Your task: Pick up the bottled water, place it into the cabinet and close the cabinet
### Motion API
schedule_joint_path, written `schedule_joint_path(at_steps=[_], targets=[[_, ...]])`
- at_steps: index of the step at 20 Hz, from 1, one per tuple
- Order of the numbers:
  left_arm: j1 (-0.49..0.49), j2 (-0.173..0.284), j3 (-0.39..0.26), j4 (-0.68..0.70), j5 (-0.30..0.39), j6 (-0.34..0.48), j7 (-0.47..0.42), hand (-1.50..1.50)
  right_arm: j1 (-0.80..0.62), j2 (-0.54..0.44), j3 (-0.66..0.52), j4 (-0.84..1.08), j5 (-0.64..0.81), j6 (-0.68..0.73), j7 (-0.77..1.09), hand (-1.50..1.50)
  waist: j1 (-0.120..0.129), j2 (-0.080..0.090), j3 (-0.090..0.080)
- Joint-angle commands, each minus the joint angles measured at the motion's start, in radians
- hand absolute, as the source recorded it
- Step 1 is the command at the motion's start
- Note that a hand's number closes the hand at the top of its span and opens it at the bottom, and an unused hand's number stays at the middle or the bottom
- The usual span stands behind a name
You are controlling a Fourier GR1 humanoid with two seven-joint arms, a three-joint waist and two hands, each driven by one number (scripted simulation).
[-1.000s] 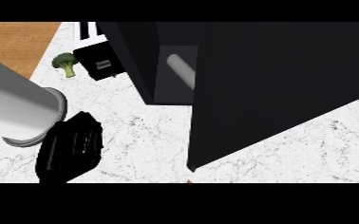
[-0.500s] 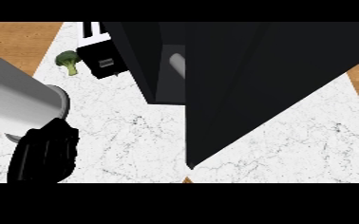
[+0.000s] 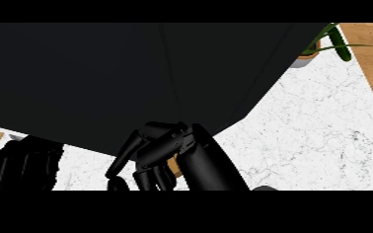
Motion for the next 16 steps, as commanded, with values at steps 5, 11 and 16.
schedule_joint_path(at_steps=[5,11,16], targets=[[0.047,0.041,0.072,0.004,0.047,-0.093,0.002,1.50,-0.182,0.061,-0.252,0.429,-0.327,0.100,-0.192,1.50,-0.011,0.002,0.003],[0.058,0.036,0.102,-0.005,0.038,-0.104,0.018,1.50,-0.288,0.062,-0.431,0.746,-0.367,0.312,-0.349,1.50,-0.028,-0.002,0.002],[0.071,0.006,0.092,0.037,0.010,-0.118,-0.026,1.50,-0.314,0.000,-0.500,0.849,-0.374,0.380,-0.414,1.50,-0.020,0.004,0.002]])
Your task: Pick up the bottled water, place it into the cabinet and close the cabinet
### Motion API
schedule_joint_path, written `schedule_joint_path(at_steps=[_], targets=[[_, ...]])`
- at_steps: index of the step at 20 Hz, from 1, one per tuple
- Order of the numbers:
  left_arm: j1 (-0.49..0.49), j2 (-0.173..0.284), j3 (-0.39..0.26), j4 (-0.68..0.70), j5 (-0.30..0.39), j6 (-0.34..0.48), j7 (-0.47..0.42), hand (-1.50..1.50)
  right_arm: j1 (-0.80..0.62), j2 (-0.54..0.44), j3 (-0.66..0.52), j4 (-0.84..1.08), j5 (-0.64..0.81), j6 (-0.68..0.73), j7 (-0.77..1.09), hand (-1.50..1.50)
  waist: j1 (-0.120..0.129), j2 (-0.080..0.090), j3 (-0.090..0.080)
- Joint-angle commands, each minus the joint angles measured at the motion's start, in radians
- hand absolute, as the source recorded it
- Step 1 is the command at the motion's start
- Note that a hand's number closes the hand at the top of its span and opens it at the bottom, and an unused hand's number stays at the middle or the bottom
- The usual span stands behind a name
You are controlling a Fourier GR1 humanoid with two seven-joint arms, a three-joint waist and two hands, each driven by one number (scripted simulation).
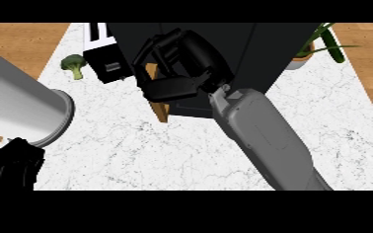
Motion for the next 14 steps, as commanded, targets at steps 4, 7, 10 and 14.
schedule_joint_path(at_steps=[4,7,10,14], targets=[[-0.013,0.024,0.021,-0.020,0.028,-0.021,0.038,1.50,-0.056,-0.110,-0.141,0.231,-0.002,0.068,-0.098,1.50,0.002,0.041,0.005],[-0.053,0.015,0.022,-0.010,0.018,-0.008,0.035,1.50,-0.047,-0.124,-0.145,0.246,-0.006,0.096,-0.138,1.50,-0.008,0.047,0.005],[-0.029,0.028,0.030,-0.027,0.029,-0.014,0.048,1.50,-0.076,-0.112,-0.148,0.277,-0.001,0.080,-0.129,1.50,0.010,0.045,0.004],[-0.069,0.019,0.010,-0.020,0.021,-0.016,0.058,1.50,-0.059,-0.129,-0.146,0.293,-0.014,0.130,-0.168,1.50,-0.006,0.053,0.004]])
